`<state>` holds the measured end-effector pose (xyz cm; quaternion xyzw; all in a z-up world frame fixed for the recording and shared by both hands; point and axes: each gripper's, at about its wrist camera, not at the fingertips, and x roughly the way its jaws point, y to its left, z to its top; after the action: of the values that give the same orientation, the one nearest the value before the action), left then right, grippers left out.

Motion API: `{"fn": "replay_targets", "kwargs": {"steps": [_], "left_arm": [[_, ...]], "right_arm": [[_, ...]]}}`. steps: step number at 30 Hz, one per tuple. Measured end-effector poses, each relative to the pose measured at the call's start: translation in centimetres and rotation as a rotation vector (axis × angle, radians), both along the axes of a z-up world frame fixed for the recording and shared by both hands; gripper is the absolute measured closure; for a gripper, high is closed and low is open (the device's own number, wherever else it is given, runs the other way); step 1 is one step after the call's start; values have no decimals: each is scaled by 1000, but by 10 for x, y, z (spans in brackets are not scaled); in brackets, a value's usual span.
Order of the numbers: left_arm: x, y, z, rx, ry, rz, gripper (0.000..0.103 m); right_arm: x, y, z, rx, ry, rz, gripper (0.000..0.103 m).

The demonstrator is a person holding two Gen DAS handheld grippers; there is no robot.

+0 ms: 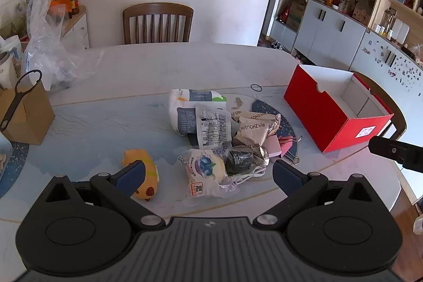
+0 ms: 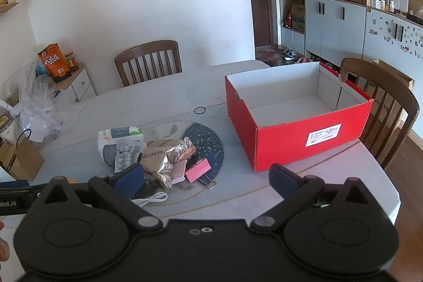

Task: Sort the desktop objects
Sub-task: 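Move the left tool toward the yellow squishy toy on the table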

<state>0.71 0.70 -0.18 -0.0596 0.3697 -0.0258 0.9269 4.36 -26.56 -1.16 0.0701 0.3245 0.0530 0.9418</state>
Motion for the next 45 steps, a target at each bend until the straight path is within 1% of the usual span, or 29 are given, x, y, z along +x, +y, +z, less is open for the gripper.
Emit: {"fn": "replay_targets", "kwargs": {"steps": [4,16,23,27,33,35,39,45], "left_arm": [[2,0,-1,10,3,1,0],[4,8,0,-3,-3,1,0],[5,11,-1,18,0,1,0],[6,15,-2,18,0,0,0],[8,28,-3,-9,2,17,0],[10,32,-4,-1,10,25,0],[14,40,-8,-19,27,13,0],[20,49,-11,-23,13,-14,0]], "right_arm": [[0,0,0,-2,-1,1,2],[8,6,0,-3,3,13,2],[9,11,1,-3,2,16,2],[10,16,2,-7,-2,17,2],[15,19,0,23,6,26,2],[17,21,-1,28,3,25,2],[19,30,-2,6,0,34,3],[21,42,-8,-35,-7,34,5]]}}
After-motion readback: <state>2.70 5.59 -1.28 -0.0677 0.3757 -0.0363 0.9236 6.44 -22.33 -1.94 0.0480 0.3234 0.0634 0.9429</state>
